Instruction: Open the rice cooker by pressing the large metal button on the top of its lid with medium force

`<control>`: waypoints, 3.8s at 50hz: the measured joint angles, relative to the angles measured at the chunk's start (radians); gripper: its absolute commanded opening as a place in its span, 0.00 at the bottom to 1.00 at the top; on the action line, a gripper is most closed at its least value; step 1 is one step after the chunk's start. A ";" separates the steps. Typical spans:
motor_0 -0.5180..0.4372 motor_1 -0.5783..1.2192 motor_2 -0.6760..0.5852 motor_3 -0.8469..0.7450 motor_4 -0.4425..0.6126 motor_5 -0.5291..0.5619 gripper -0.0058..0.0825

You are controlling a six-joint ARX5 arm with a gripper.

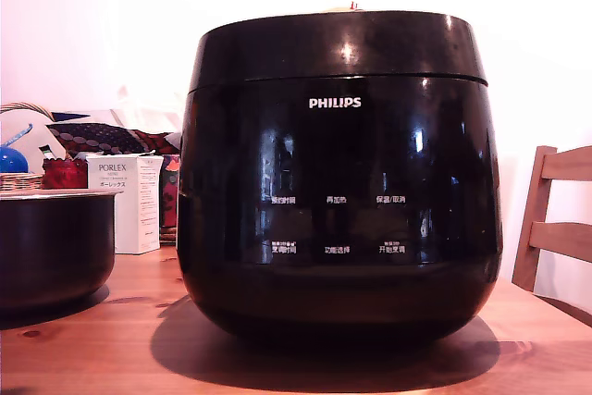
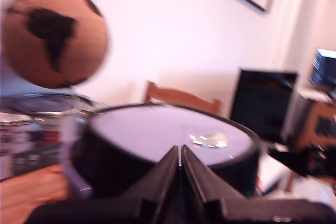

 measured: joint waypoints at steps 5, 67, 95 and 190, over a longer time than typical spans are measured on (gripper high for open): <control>-0.055 0.111 0.037 0.037 -0.006 0.026 0.04; -0.191 0.740 0.359 0.274 -0.053 0.087 0.04; -0.238 0.738 0.614 -0.300 -0.153 0.367 0.04; -0.241 0.673 0.607 -0.453 -0.198 0.339 0.04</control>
